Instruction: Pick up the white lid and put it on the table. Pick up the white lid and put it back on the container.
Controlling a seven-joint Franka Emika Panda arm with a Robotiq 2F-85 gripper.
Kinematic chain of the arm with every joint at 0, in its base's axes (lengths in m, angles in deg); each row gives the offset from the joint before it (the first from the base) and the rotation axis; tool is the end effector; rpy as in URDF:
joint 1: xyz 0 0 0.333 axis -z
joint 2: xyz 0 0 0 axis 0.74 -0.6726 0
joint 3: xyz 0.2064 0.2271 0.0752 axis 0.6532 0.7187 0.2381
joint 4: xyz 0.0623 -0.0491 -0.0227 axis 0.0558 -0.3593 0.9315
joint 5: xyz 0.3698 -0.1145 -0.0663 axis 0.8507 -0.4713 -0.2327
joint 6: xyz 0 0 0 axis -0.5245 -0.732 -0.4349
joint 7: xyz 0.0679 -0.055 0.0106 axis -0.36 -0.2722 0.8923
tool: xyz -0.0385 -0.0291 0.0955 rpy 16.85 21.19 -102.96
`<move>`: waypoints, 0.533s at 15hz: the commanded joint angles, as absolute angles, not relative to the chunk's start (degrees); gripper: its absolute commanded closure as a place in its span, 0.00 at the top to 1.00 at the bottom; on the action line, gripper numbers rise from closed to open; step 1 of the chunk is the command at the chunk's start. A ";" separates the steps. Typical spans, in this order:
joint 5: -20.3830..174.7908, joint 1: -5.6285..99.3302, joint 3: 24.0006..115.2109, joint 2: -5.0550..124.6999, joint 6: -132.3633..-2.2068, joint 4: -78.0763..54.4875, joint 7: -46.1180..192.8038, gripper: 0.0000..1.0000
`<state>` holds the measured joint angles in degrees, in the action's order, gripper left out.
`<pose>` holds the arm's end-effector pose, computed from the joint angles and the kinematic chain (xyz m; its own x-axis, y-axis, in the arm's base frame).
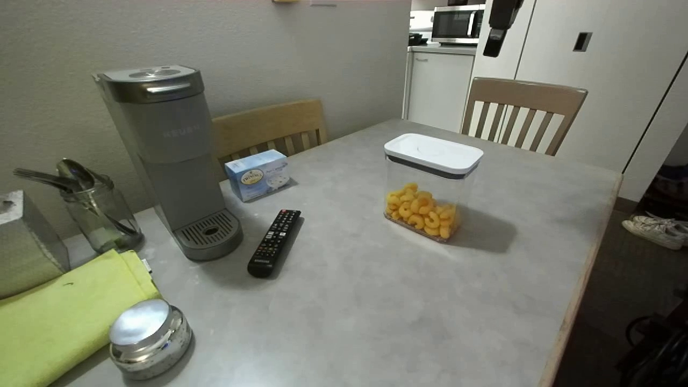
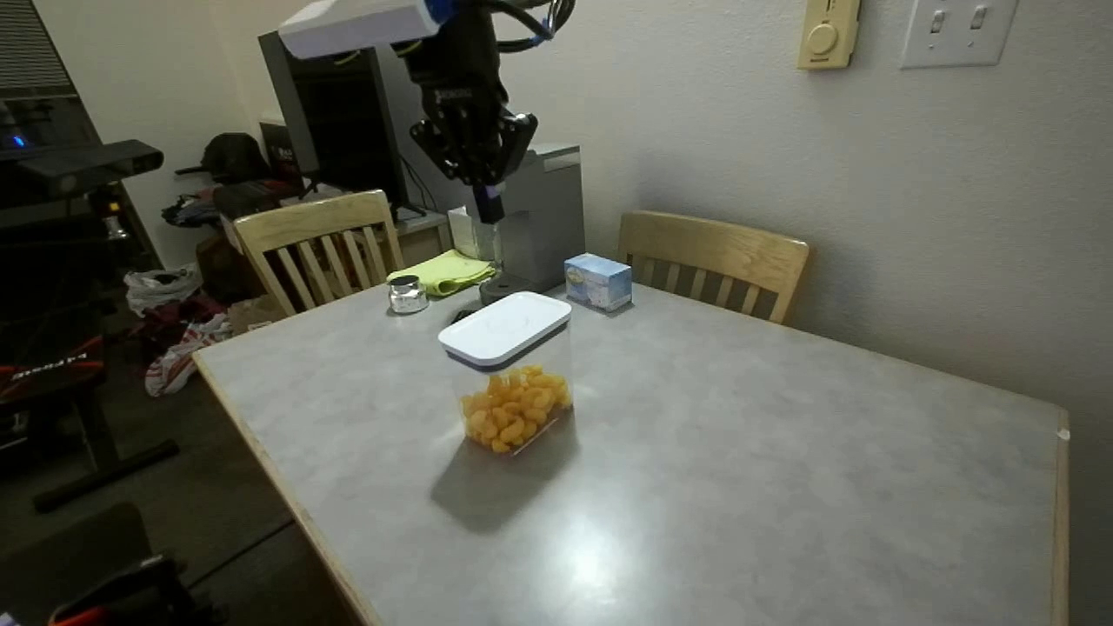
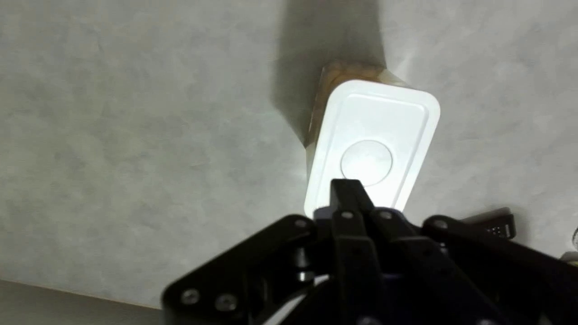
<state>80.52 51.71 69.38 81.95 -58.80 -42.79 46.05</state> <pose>0.5260 -0.0759 0.4565 0.9588 0.2478 0.1387 0.2441 -0.9688 0.0437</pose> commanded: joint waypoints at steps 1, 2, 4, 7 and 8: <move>83.85 50.94 68.84 78.75 -59.21 -41.79 42.15 0.00; 84.43 50.88 69.02 78.01 -59.45 -41.71 41.66 0.00; 85.42 50.66 69.45 76.83 -60.35 -41.81 41.10 0.00; 82.18 50.30 70.39 76.75 -68.08 -43.50 42.75 0.00; 81.03 50.18 70.65 76.54 -70.72 -43.86 43.37 0.00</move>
<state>83.28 50.58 70.15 77.11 -64.42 -42.86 42.95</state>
